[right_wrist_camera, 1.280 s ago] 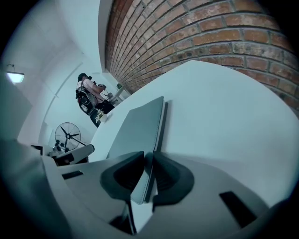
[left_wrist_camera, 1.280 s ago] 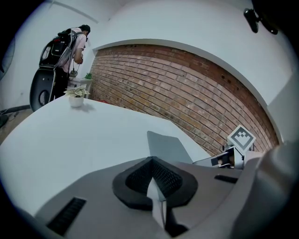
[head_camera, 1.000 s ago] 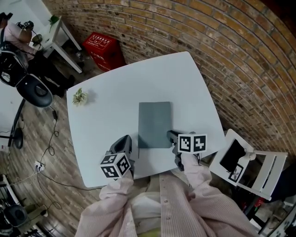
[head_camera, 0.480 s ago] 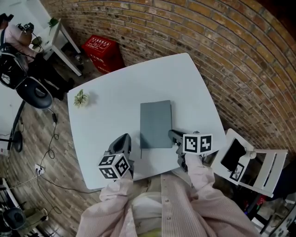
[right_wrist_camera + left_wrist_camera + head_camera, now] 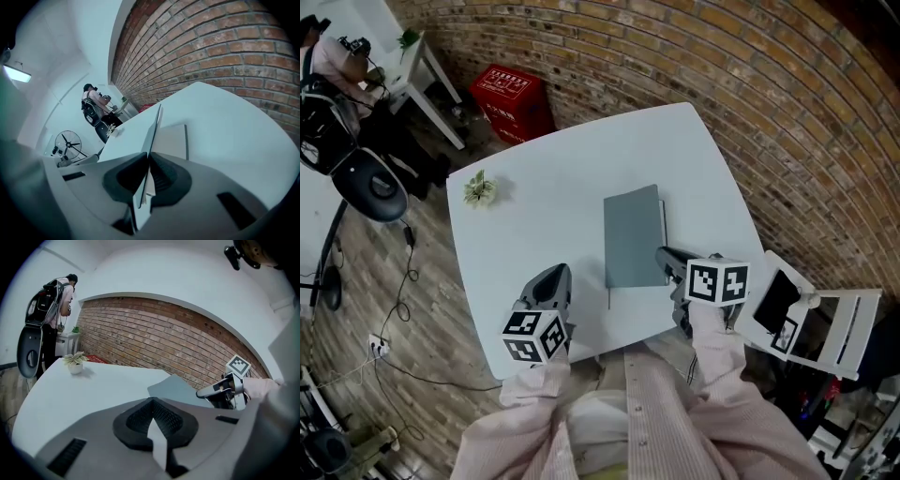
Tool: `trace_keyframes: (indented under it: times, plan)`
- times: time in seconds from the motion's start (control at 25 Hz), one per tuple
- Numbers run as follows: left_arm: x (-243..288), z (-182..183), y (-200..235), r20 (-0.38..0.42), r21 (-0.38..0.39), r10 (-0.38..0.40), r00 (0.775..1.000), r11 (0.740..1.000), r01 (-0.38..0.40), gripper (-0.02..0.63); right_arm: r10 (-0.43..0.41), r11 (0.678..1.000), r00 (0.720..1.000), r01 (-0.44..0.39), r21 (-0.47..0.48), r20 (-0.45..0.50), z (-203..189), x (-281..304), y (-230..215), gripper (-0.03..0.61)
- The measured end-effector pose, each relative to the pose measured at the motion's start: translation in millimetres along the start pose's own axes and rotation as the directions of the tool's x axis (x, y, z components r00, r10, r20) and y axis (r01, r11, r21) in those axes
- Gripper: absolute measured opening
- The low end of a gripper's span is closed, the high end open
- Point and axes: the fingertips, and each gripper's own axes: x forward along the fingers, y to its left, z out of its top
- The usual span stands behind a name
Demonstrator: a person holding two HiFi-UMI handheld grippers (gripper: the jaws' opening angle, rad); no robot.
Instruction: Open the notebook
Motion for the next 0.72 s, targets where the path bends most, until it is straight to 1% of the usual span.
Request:
trace_keyframes:
  times: [0.2, 0.36, 0.52, 0.72]
  plan:
    - [-13, -3, 13, -0.004, -0.006, -0.026, 1.000, 1.000, 0.026, -0.006, -0.037, 0.999, 0.999, 0.038, -0.019, 0.032, 6, -1, 22, 0.028]
    - [-22, -5, 18, -0.008, -0.008, -0.060, 0.998, 0.998, 0.060, -0.006, -0.050, 0.998, 0.997, 0.052, -0.039, 0.062, 11, -1, 41, 0.027]
    - [-32, -3, 25, -0.002, -0.002, -0.086, 0.996, 0.996, 0.086, -0.007, -0.086, 0.993, 0.993, 0.091, -0.069, 0.081, 14, 2, 56, 0.027]
    - [-44, -1, 37, 0.008, 0.002, -0.100, 0.995, 0.995, 0.100, -0.006, -0.089, 0.990, 0.991, 0.099, -0.103, 0.101, 17, 8, 79, 0.028]
